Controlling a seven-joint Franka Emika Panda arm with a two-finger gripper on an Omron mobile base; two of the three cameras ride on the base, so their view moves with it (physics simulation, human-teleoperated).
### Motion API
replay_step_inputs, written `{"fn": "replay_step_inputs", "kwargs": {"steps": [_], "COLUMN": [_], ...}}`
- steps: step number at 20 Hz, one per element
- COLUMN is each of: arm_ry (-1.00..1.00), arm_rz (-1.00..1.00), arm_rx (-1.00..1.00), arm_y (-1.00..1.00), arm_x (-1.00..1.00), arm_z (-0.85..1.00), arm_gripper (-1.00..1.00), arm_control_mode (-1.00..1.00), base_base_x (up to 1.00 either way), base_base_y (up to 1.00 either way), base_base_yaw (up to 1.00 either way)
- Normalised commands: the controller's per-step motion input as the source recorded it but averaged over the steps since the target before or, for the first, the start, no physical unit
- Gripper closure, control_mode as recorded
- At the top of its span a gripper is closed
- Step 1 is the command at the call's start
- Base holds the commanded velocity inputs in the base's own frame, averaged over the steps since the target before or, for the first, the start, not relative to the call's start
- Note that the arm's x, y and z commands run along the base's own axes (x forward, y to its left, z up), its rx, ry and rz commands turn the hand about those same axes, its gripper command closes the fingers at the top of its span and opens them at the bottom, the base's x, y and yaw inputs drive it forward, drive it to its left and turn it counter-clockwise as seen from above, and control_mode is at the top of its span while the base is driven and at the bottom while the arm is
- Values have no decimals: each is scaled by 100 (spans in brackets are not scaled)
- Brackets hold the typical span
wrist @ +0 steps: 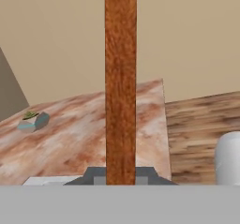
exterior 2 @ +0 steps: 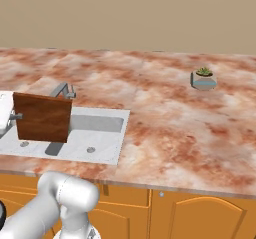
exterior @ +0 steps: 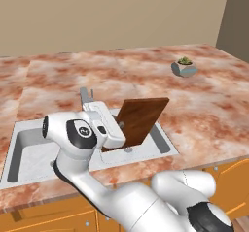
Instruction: Move the cutting board and knife to the sink. Then move spray from the cabinet to the counter.
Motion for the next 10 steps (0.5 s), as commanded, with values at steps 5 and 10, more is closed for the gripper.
{"fn": "replay_step_inputs", "kwargs": {"steps": [5, 10], "arm_ry": [0, 0], "arm_rz": [0, 0], "arm_rx": [0, -7], "arm_y": [0, -3], "arm_x": [43, 76], "arm_z": [-1, -33], "arm_gripper": [100, 100], "arm_control_mode": [-100, -100], "base_base_x": [0, 0], "base_base_y": [0, 0], "base_base_yaw": [0, 0]}}
